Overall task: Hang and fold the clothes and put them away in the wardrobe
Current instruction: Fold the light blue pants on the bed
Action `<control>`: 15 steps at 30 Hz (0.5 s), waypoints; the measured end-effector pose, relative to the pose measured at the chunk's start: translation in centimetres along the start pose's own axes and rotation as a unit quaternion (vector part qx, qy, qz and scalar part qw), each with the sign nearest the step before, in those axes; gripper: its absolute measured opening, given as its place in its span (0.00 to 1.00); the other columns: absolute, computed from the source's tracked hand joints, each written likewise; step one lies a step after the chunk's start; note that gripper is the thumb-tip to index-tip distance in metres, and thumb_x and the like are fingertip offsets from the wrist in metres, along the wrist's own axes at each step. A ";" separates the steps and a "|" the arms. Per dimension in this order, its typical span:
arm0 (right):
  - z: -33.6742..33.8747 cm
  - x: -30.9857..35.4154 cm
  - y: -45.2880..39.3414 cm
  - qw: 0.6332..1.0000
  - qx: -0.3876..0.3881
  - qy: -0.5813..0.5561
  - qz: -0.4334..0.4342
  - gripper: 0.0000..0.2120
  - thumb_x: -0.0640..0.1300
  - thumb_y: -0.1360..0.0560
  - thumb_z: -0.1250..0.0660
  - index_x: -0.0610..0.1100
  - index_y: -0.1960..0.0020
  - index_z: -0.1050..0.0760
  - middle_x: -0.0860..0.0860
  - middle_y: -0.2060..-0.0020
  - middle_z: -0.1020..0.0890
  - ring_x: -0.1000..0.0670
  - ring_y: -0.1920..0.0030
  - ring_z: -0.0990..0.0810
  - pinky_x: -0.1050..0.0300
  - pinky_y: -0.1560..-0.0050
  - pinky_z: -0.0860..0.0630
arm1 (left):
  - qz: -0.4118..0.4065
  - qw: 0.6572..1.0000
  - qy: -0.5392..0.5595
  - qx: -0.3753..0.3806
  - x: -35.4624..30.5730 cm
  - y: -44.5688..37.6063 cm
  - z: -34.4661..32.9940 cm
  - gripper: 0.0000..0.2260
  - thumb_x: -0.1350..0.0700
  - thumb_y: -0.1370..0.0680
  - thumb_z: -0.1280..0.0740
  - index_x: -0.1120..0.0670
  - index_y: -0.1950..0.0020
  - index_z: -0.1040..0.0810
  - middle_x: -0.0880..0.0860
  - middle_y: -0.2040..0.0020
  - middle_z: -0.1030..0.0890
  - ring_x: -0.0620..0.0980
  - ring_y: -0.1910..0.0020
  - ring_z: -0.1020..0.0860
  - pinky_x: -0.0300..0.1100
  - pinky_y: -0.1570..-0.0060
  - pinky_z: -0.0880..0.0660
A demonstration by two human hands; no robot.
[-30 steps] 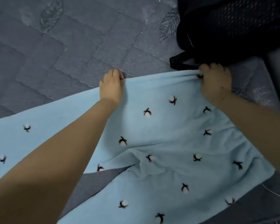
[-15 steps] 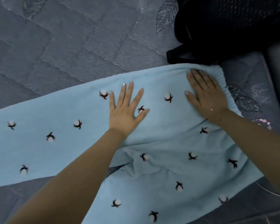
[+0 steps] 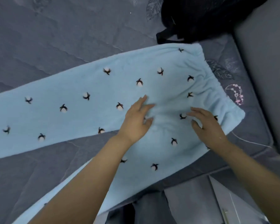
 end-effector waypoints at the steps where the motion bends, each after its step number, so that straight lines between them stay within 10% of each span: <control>1: 0.0 -0.7 2.4 1.000 -0.011 -0.018 -0.022 0.14 0.33 0.22 0.36 0.39 0.38 0.22 0.44 0.36 0.25 0.46 0.35 0.29 0.65 0.34 0.38 | 0.010 1.000 0.013 -0.004 -0.4 1.3 -0.6 0.20 0.59 0.20 0.34 0.56 0.28 0.30 0.56 0.23 0.39 0.53 0.23 0.42 0.42 0.25 0.46; 4: -0.2 -3.9 8.1 0.976 -0.059 -0.152 -0.146 0.10 0.34 0.21 0.36 0.42 0.42 0.22 0.47 0.44 0.23 0.46 0.43 0.23 0.72 0.45 0.30 | 0.000 0.999 0.027 -0.018 -2.2 4.5 -2.8 0.16 0.62 0.21 0.34 0.57 0.34 0.24 0.55 0.32 0.26 0.55 0.32 0.30 0.42 0.30 0.39; 10: -2.6 -10.6 12.0 0.821 -0.071 -0.394 -0.407 0.15 0.49 0.23 0.31 0.45 0.39 0.27 0.47 0.41 0.21 0.49 0.45 0.22 0.52 0.45 0.25 | 0.032 0.998 0.048 -0.014 -3.2 8.3 -9.7 0.13 0.59 0.22 0.31 0.56 0.37 0.22 0.54 0.37 0.23 0.55 0.37 0.26 0.43 0.34 0.34; 15: -3.3 -11.4 7.5 0.733 -0.032 -0.579 -0.354 0.20 0.52 0.22 0.33 0.46 0.33 0.26 0.49 0.40 0.19 0.49 0.41 0.20 0.53 0.43 0.23 | 0.119 0.969 -0.171 0.134 -1.8 11.1 -19.5 0.41 0.35 0.27 0.33 0.45 0.21 0.48 0.50 0.20 0.57 0.51 0.23 0.53 0.51 0.26 0.51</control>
Point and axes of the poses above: each hand's wrist, its own y-axis away from the middle knuckle, its own z-axis out of the back of the hand, x = y × z, the point moved 6 cm from there along -y, towards the middle knuckle
